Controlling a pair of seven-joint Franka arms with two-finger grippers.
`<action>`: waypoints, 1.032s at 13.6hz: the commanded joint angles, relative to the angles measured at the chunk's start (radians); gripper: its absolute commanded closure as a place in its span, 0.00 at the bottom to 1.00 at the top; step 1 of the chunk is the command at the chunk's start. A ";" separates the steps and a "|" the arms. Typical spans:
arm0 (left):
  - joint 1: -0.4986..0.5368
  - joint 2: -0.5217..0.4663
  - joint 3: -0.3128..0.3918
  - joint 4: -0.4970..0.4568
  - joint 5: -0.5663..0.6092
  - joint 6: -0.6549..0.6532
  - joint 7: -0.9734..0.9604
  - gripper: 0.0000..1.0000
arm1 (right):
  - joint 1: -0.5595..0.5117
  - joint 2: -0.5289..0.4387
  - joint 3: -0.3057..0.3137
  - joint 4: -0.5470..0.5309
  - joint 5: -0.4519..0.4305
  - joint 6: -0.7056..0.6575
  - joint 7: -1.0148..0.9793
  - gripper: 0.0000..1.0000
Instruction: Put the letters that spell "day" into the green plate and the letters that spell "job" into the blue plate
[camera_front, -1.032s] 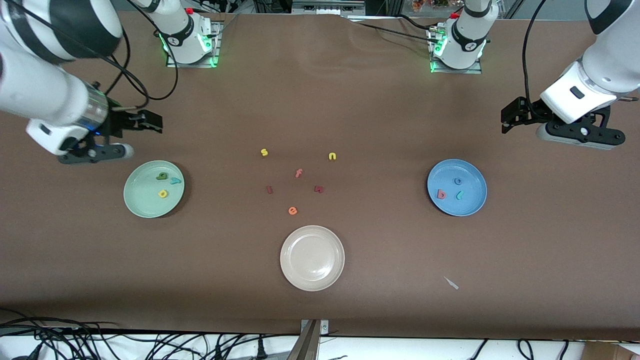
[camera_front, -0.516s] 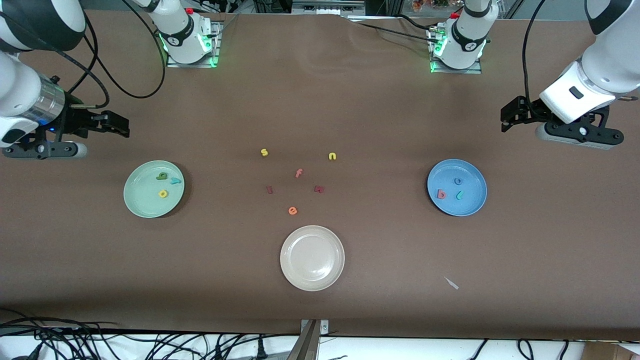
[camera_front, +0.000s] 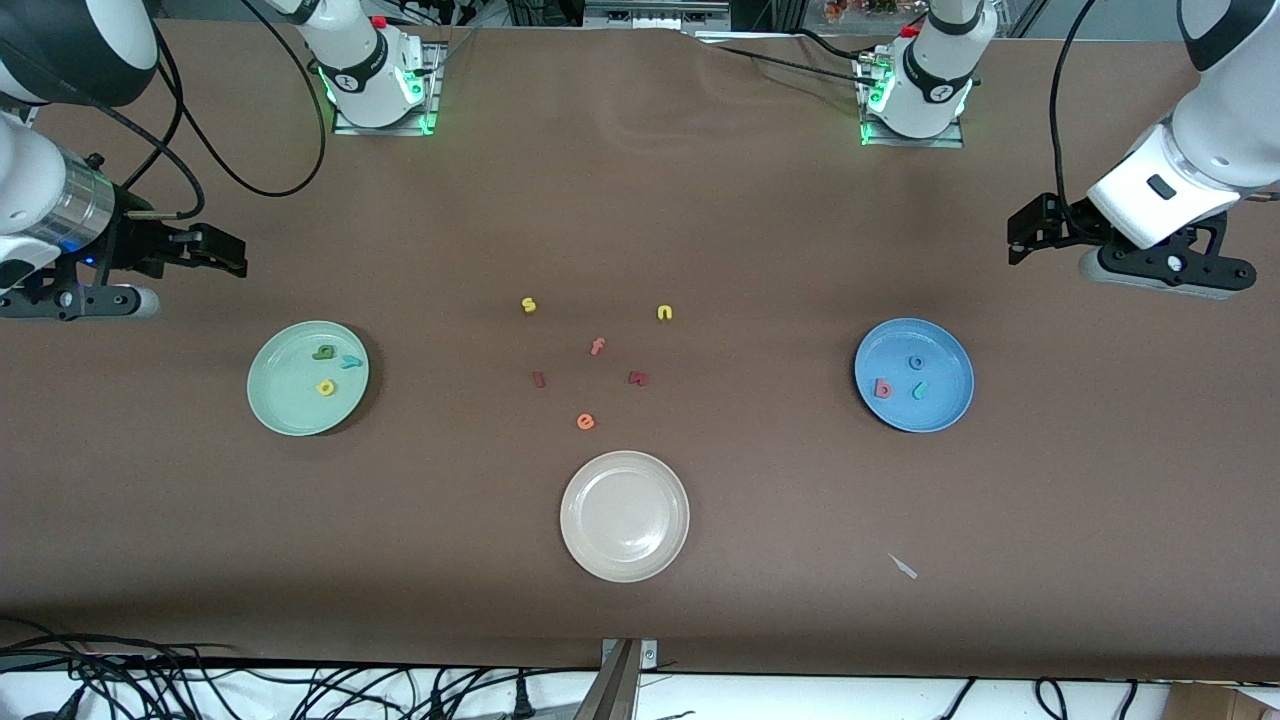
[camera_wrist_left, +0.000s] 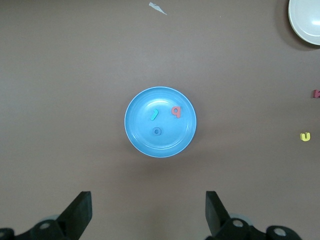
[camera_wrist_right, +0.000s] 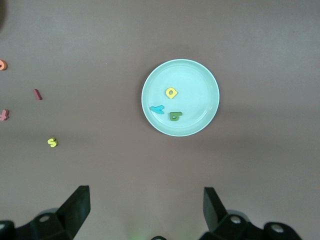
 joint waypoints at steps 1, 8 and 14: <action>0.003 -0.013 -0.001 -0.002 0.000 -0.012 -0.002 0.00 | -0.009 -0.006 0.013 -0.007 -0.008 -0.003 -0.008 0.00; 0.003 -0.014 0.002 0.000 0.000 -0.012 -0.107 0.00 | -0.009 -0.006 0.013 -0.007 -0.005 -0.004 -0.011 0.00; 0.002 -0.013 -0.004 0.001 0.001 -0.012 -0.118 0.00 | -0.011 -0.003 0.013 -0.007 -0.004 -0.005 -0.017 0.00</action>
